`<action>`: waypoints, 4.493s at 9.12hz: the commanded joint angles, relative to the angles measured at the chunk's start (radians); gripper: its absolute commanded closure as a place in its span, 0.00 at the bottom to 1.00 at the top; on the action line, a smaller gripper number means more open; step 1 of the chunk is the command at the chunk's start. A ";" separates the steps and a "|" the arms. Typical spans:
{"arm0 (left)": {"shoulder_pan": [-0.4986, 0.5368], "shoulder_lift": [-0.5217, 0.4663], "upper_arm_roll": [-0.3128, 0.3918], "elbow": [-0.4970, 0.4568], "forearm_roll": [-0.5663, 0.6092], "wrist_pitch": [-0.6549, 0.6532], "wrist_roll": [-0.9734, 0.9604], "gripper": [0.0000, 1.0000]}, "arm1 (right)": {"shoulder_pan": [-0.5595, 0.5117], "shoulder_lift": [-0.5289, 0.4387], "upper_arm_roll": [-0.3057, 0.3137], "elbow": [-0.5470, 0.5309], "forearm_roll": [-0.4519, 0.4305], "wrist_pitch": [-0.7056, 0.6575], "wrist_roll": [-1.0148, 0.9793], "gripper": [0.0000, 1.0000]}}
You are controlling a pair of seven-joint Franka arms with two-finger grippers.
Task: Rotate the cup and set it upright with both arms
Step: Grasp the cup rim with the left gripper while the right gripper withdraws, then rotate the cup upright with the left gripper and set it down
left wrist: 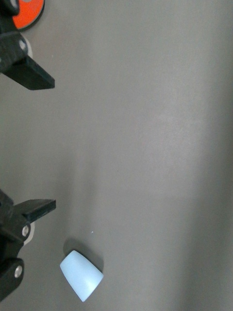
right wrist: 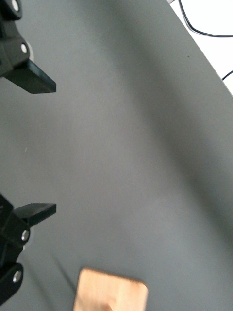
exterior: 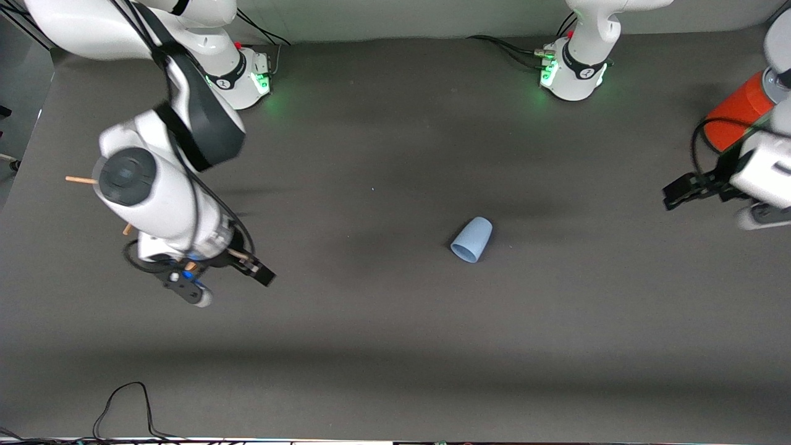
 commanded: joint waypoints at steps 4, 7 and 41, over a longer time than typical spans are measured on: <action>-0.267 0.556 -0.025 0.430 0.126 -0.052 -0.300 0.00 | -0.123 -0.139 -0.001 -0.020 0.151 -0.138 -0.524 0.00; -0.291 0.779 -0.014 0.532 0.126 0.041 -0.408 0.01 | -0.258 -0.183 -0.001 -0.023 0.225 -0.221 -0.755 0.00; -0.556 0.229 -0.013 -0.223 0.121 0.701 -0.849 1.00 | 0.070 -0.454 -0.562 -0.356 0.284 -0.154 -0.967 0.00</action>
